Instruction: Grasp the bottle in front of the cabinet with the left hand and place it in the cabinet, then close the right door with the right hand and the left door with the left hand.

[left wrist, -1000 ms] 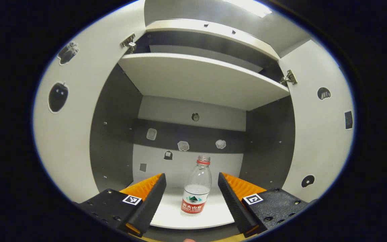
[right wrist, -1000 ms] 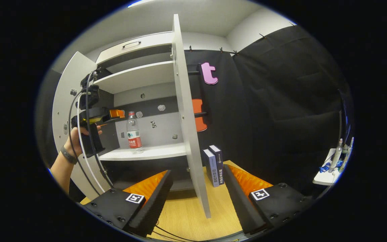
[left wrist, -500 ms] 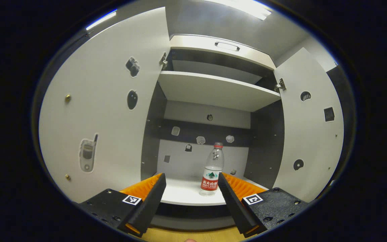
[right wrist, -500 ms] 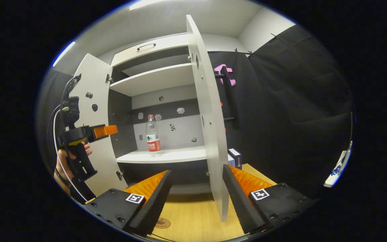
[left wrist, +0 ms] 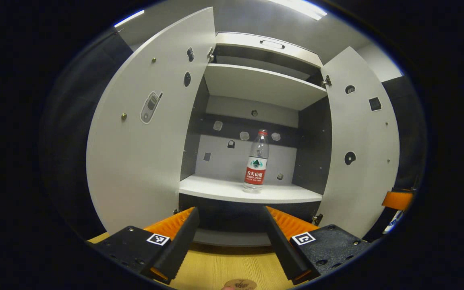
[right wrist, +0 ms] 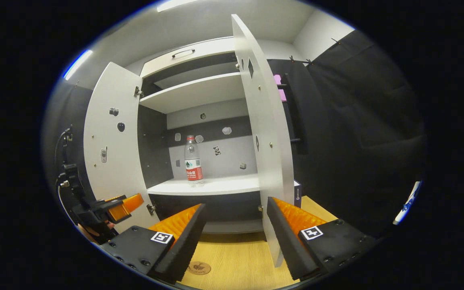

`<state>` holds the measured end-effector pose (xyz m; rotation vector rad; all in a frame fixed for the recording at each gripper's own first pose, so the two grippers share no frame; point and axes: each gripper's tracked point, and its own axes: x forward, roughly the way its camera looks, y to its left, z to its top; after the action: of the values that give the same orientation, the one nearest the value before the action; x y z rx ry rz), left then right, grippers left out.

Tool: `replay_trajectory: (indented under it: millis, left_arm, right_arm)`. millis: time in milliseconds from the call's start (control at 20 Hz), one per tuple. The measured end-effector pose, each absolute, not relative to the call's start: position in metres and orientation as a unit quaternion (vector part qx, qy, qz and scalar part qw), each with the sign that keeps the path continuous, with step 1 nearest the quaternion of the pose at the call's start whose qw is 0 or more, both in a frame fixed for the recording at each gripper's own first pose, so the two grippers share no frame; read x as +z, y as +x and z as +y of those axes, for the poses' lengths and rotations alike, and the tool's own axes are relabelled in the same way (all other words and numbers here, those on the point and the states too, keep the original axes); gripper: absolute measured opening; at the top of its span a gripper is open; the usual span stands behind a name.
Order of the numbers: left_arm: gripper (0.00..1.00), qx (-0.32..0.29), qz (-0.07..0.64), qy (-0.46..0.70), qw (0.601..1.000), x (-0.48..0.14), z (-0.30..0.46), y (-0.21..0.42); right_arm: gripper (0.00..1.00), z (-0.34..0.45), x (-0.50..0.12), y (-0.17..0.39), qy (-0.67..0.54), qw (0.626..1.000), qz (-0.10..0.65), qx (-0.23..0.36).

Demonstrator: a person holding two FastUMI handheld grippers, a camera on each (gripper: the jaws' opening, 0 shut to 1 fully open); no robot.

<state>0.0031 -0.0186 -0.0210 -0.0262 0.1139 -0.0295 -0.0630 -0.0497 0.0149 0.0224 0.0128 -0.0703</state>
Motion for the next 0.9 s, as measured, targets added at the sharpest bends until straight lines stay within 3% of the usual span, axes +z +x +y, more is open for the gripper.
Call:
replay_trajectory:
  millis: [200,500,900]
  left_arm:
    - [0.95,-0.014,0.047,-0.009,0.999,-0.03,-0.027,0.0]
    - [0.95,-0.037,0.052,-0.019,0.998,-0.031,-0.041,0.007]
    - [0.95,-0.02,0.059,-0.006,0.998,-0.029,-0.021,-0.003]
  right_arm:
    - [0.99,-0.08,0.06,-0.088,-0.012,0.998,-0.033,-0.053]
    - [0.98,-0.179,0.153,-0.109,0.016,0.978,-0.12,-0.168]
    - [0.99,-0.22,0.156,-0.044,0.049,0.982,-0.087,-0.157]
